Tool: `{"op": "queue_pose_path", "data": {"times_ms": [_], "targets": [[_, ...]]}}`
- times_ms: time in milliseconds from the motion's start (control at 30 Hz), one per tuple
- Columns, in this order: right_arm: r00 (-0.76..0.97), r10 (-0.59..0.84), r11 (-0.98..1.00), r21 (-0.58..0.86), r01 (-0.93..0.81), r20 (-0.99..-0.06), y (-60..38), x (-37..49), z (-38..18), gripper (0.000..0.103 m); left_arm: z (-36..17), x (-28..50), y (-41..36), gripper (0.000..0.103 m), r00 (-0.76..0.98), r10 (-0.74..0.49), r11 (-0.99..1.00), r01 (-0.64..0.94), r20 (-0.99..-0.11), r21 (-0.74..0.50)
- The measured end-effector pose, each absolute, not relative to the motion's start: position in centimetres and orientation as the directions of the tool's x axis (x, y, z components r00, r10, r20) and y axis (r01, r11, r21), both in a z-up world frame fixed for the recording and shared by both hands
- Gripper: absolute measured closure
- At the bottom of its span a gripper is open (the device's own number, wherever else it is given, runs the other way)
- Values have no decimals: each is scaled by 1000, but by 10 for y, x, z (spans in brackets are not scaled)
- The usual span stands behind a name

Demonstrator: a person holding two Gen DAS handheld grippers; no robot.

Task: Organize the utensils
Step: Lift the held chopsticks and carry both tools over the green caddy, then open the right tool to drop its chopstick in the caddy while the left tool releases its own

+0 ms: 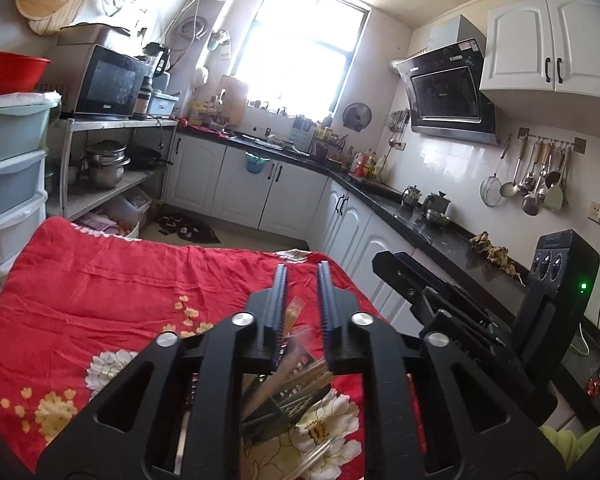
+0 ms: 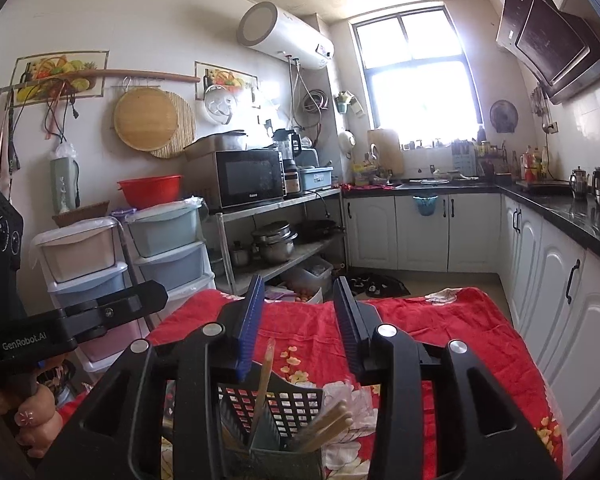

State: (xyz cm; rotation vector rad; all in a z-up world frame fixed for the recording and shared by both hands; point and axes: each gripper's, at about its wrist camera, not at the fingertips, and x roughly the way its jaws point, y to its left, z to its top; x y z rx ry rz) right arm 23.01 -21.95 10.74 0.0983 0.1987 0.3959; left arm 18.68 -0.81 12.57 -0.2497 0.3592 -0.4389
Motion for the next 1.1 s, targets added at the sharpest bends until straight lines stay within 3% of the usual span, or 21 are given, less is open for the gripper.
{"op": "queue_pose_path", "data": {"times_ms": [367,600,833,1100], "targets": [[904,372,926,146,-348,-211,-233,219,100,60,118,177,-2,55,843,-420,894,319,-335,-315],[897,371,927,158,-341,-241,-242,209,96,58,119,166,-4,39,841,-422,894,323,-340,-310],[889,379,924,163,-346,-256,-248,196,91,54,119,152,-6,11,841,-427,893,335,-333,-300],[881,391,918,173,-355,-268,-252,182,86,52,115,140,-6,11,839,-435,888,339,-327,-311]]}}
